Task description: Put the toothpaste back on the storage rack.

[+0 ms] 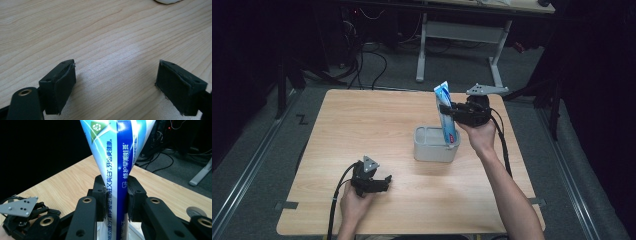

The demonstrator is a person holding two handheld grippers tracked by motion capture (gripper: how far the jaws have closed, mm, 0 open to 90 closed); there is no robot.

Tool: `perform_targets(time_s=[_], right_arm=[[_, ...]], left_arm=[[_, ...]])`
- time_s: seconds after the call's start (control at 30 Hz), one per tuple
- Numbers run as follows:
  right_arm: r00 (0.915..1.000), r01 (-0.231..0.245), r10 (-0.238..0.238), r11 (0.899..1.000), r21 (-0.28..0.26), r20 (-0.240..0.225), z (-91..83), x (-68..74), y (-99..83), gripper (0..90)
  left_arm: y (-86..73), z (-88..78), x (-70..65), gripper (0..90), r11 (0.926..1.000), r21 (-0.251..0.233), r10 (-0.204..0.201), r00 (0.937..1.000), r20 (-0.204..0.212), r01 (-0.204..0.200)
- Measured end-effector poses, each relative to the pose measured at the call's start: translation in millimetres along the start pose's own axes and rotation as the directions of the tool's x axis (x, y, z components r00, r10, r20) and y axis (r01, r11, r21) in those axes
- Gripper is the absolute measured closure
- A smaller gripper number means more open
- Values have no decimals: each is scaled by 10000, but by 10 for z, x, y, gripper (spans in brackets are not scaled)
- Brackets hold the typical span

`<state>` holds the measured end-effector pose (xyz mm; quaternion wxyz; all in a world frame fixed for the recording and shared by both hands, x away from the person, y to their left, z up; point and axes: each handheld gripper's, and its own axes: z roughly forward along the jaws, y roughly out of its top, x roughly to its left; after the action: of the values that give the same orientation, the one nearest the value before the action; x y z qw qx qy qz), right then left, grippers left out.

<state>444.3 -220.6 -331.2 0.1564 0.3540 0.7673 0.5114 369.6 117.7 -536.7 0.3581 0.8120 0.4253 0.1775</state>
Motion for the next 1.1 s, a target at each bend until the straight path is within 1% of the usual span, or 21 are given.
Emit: perform_targets(time_s=[0.23,0.27,0.37,0.47,0.63,0.77,0.87,0.97,1.0,1.1], right_arm=[[10000,63,-63,10000,-36,41,85,14,30,725],[10000,56,-56,10000,-3,28,134,15,28,725],[9999,89,-90,10000,34,66,172,17,24,725],[9999,102,-102,9999,-46,67,230,18,20,724],[9999,122,-122,9999,-44,88,273,17,18,723],[9996,178,-180,9998,66,196,334,7,-5,723],[9998,127,-128,9999,46,154,361,1,-28,722],[9997,116,-118,9999,77,192,377,0,-42,722],[9996,178,-180,9998,85,230,390,-3,-54,722],[9996,130,-133,9998,135,248,423,-13,-89,722]], left_arm=[[0,0,0,165,10000,3,4,10000,-3,-4],[0,0,0,165,10000,1,2,10000,-5,-2],[0,-1,1,165,10000,16,20,10000,-3,-20],[0,-1,1,165,10000,16,21,10000,-1,-21],[0,-1,1,165,10000,15,14,10000,0,-14],[-1,-1,0,165,10000,16,8,10000,2,-8],[0,-1,1,165,10000,14,14,10000,2,-14],[-1,-2,1,165,10000,15,14,10000,0,-14],[-1,-1,0,165,10000,14,12,10000,-1,-12],[-1,-2,1,165,10000,15,14,10000,0,-14]])
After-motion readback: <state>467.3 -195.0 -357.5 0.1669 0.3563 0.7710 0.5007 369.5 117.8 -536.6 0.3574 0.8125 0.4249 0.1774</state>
